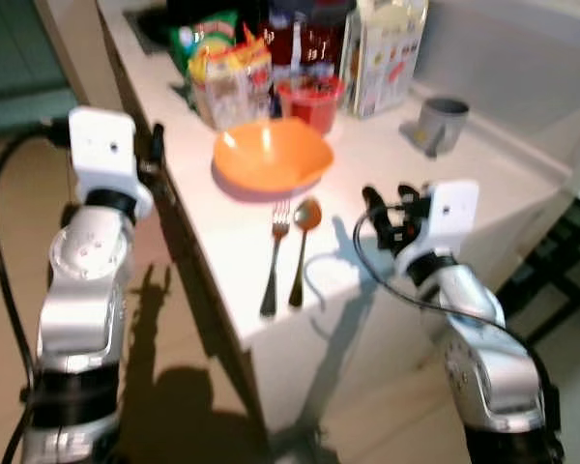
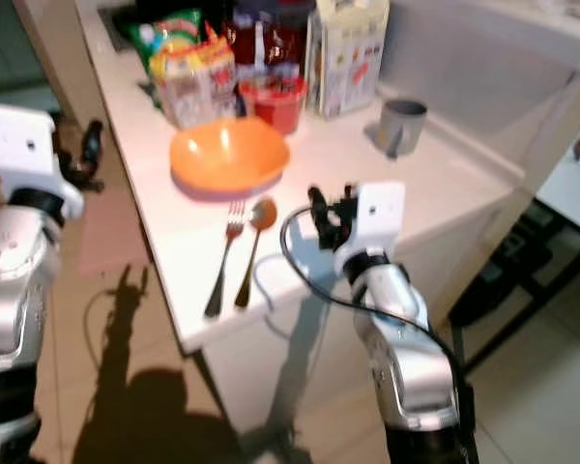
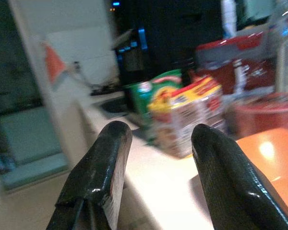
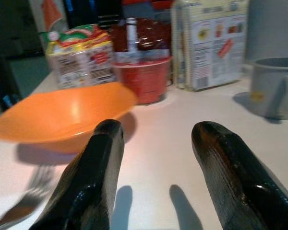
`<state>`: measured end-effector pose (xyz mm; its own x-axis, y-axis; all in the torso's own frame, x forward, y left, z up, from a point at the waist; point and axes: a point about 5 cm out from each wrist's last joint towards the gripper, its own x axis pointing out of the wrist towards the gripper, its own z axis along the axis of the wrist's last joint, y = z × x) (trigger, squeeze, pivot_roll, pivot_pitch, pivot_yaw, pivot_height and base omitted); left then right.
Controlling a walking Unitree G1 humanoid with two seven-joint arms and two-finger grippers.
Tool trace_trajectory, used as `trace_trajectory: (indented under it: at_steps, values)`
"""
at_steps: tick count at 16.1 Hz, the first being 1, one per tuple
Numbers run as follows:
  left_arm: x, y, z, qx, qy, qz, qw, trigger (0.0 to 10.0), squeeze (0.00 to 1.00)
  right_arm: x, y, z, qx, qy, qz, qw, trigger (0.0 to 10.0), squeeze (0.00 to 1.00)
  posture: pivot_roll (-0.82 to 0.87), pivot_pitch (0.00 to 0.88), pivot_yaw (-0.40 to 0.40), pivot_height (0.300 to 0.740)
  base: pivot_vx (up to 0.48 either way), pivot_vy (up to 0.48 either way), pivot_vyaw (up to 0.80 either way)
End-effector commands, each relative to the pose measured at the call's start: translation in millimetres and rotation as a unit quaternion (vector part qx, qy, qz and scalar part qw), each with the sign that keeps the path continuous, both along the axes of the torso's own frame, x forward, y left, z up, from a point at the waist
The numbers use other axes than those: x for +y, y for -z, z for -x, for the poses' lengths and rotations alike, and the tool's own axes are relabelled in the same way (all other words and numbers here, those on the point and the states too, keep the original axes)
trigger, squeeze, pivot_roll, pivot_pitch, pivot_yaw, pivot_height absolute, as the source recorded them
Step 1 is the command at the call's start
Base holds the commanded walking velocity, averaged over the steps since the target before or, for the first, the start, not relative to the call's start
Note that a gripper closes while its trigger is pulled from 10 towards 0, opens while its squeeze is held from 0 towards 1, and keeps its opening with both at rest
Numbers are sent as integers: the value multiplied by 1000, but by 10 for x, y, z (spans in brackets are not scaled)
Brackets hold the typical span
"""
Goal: Setting the table
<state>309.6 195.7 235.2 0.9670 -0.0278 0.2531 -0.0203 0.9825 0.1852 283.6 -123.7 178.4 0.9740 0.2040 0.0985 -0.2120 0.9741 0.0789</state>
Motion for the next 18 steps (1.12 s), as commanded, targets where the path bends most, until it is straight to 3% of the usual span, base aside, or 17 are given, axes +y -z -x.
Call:
trace_trajectory:
  at_steps: [1, 4, 8, 10, 12, 15, 17, 18]
  values:
    - [-99, -55, 0, -5, 46, 37, 998, 10000, 1000, -74, -35, 4, -9, 11, -3, 1000, 10000, 0, -17, 0, 16, 740, 0, 0, 0]
    - [-116, -89, -81, 22, 87, 114, 989, 10000, 1000, -68, -31, 9, -9, 11, -5, 1000, 10000, 0, -19, 0, 18, 740, 0, 0, 0]
    - [-180, -27, -280, 106, 153, 156, 970, 10000, 1000, -72, -38, 17, -9, 3, -10, 1000, 10000, 0, -22, 0, 20, 740, 0, 0, 0]
    - [-117, 25, -424, 143, 154, 175, 962, 10000, 1000, 30, -54, 65, 6, -80, -31, 996, 10000, 0, -27, 0, 23, 740, 0, 0, 0]
    - [-127, 23, -555, 166, 177, 192, 951, 10000, 1000, 118, -65, 142, 24, -169, -9, 985, 10000, 0, -27, 0, 18, 740, 0, 0, 0]
    - [-138, 33, -751, 195, 177, 198, 944, 10000, 1000, 120, -105, 210, 40, -239, 30, 970, 10000, 0, -29, 0, 14, 740, 0, 0, 0]
    - [-171, 85, -833, 228, 202, 213, 928, 10000, 0, 39, -145, 248, 58, -267, 63, 960, 10000, 0, -44, 0, 22, 740, 0, 0, 0]
    - [-182, 99, -848, 235, 207, 219, 924, 10000, 0, 14, -154, 257, 63, -272, 71, 958, 10000, 0, -44, 0, 22, 740, 0, 0, 0]
